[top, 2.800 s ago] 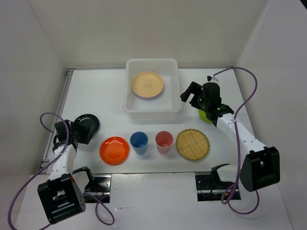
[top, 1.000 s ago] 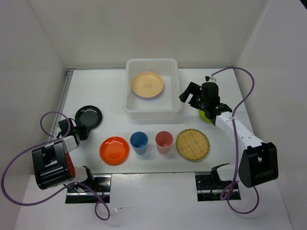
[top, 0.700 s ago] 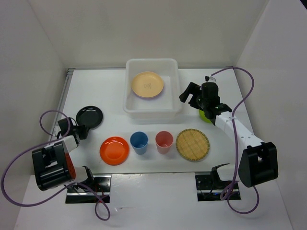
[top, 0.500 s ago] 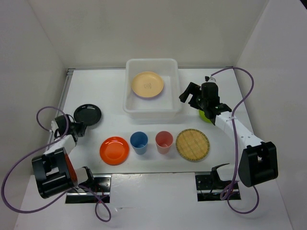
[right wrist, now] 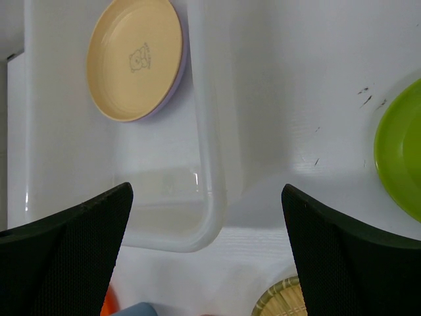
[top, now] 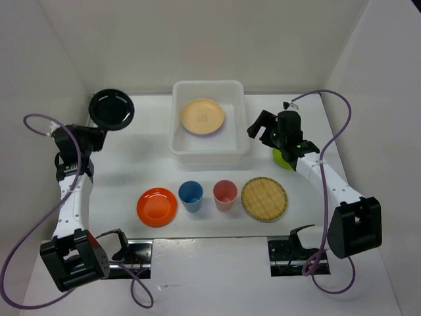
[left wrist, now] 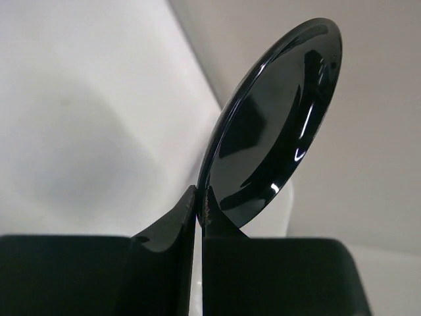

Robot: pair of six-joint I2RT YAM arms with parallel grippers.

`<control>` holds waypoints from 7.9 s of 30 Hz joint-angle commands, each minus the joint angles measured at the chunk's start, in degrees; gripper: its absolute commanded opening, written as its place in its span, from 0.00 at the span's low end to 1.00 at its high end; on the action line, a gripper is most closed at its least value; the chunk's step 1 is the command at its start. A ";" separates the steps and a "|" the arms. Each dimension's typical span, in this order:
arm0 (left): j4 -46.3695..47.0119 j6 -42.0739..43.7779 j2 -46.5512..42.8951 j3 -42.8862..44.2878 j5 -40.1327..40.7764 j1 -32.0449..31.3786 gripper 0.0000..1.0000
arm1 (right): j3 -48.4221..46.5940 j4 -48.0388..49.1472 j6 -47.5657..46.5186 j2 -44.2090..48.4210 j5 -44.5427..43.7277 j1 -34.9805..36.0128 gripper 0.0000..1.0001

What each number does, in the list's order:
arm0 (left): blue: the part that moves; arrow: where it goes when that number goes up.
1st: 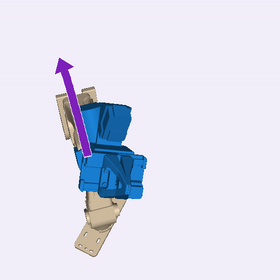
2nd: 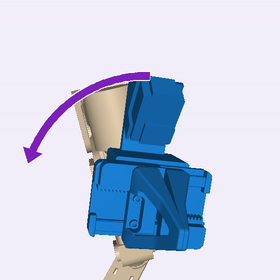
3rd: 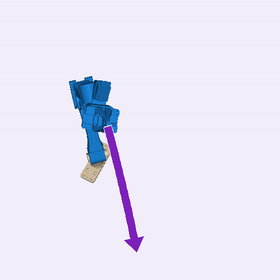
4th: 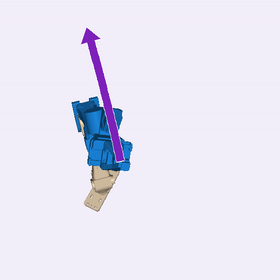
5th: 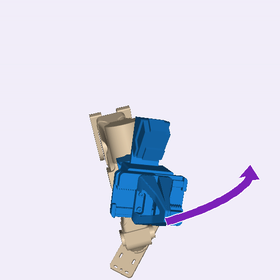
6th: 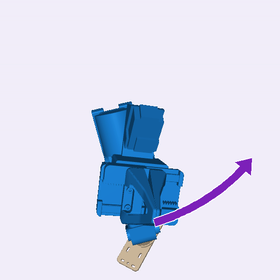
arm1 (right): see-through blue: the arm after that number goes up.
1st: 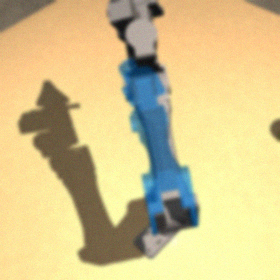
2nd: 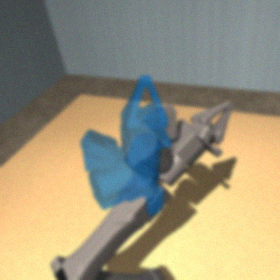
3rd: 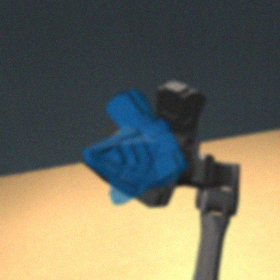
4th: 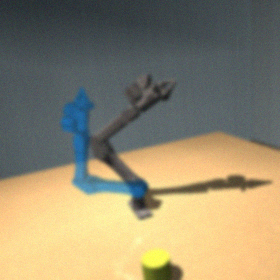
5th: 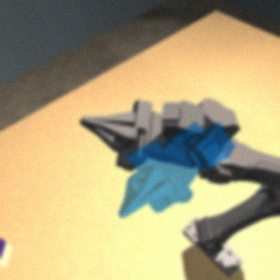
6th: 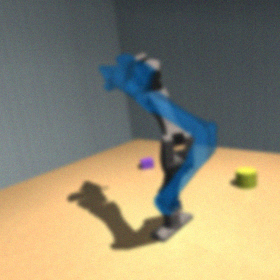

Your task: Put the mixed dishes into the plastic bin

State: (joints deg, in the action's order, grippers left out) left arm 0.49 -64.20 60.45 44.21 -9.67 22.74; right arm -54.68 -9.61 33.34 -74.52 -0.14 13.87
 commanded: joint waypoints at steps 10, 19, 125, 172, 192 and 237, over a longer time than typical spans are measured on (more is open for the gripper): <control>-0.56 9.36 27.85 31.88 -13.87 -22.82 0.00 | -0.61 -1.20 0.93 10.00 -6.98 -0.94 0.98; -12.43 15.24 58.26 62.12 -11.43 -34.51 0.00 | -0.08 -4.27 1.99 14.40 -9.34 -1.48 0.98; -14.47 18.15 22.18 51.34 -9.40 -31.09 0.49 | 18.22 12.78 26.33 5.07 15.00 -36.02 0.00; -33.80 31.33 -0.15 35.43 -8.61 -25.47 0.50 | -53.51 -4.71 19.92 -55.99 -1.95 10.73 0.05; -36.53 34.06 -3.76 23.56 -13.54 -20.55 0.51 | -58.87 -12.98 17.19 -57.41 -11.80 13.20 0.72; -46.28 36.96 18.83 20.13 5.44 -55.87 0.41 | -25.74 -10.70 -1.00 -10.21 -6.10 11.09 0.98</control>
State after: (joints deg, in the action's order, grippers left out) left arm -44.99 -25.36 77.65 62.26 -10.07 -31.27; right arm -80.97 -23.14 32.32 -87.68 -7.20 25.45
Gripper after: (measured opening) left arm 0.413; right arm 0.983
